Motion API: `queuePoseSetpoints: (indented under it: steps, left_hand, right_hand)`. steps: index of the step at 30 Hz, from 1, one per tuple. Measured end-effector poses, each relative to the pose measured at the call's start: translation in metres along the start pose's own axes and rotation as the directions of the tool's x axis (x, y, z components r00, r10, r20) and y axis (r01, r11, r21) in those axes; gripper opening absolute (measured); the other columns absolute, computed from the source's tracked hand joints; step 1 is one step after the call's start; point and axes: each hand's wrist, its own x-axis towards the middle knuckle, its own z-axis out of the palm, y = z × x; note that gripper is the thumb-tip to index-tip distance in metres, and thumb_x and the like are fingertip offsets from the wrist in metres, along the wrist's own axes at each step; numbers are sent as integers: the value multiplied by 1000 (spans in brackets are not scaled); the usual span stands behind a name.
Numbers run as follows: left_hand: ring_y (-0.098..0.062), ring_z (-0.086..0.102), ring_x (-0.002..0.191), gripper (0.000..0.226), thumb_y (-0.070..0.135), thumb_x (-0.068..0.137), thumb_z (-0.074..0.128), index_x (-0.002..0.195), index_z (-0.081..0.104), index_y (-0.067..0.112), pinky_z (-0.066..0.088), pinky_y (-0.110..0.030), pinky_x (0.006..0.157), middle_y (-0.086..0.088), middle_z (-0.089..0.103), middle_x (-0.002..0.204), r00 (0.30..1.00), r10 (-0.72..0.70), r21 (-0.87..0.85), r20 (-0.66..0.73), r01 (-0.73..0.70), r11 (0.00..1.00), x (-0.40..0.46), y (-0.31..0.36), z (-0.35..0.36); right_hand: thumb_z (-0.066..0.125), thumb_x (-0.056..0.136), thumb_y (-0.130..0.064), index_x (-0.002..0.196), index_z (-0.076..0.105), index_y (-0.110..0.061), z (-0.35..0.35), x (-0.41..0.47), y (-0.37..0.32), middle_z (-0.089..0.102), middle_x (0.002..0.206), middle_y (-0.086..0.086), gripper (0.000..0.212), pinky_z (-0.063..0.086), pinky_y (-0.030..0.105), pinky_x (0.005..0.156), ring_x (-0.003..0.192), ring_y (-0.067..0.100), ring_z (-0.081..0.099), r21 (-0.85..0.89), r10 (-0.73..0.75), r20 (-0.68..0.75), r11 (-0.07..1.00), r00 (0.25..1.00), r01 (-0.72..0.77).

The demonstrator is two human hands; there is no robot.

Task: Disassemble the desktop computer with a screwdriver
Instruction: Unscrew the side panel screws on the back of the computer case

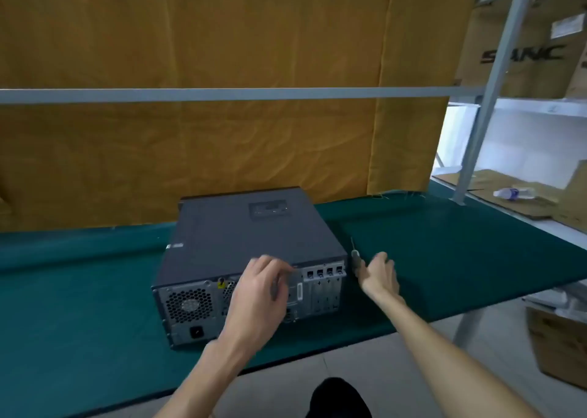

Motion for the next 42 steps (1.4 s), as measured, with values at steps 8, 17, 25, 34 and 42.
queuePoseSetpoints:
  steps: [8,17,25,34,42]
  left_hand:
    - [-16,46,116,35,48,98,49,128,56,32,35,-28,99,12,53,127,954,98,172,282,-150,974,77,-12,49]
    - [-15,43,126,55,69,94,37,137,48,36,36,-32,106,16,48,137,944,175,295,280,-257,920,75,-18,60]
    - [-16,50,126,57,72,95,37,132,57,33,38,-34,104,12,59,134,966,88,235,244,-147,961,76,-8,60]
    - [-14,40,140,64,73,94,40,145,51,35,36,-36,112,15,48,152,923,202,245,328,-290,925,73,-20,51]
    - [-15,50,128,64,77,87,49,133,64,35,41,-34,102,18,59,138,954,182,252,238,-242,937,75,-15,57]
  right_hand:
    - [42,105,-23,131,47,0,41,40,-8,54,132,19,35,49,39,84,114,35,62,-364,13,125,931,992,33]
    - [63,94,-32,90,58,-11,-27,-11,-7,57,58,5,22,39,26,46,41,19,42,704,168,370,590,914,-394]
    - [58,101,-38,103,59,-3,-80,-119,-14,47,59,6,35,30,25,39,39,17,37,744,-153,491,586,858,-322]
    - [50,103,-49,106,64,-9,-74,-169,4,51,58,5,42,28,22,41,40,16,40,580,-88,490,776,867,-249]
    - [49,102,-50,105,65,-11,-71,-168,4,52,59,3,42,29,22,39,40,15,40,566,-71,489,784,869,-254]
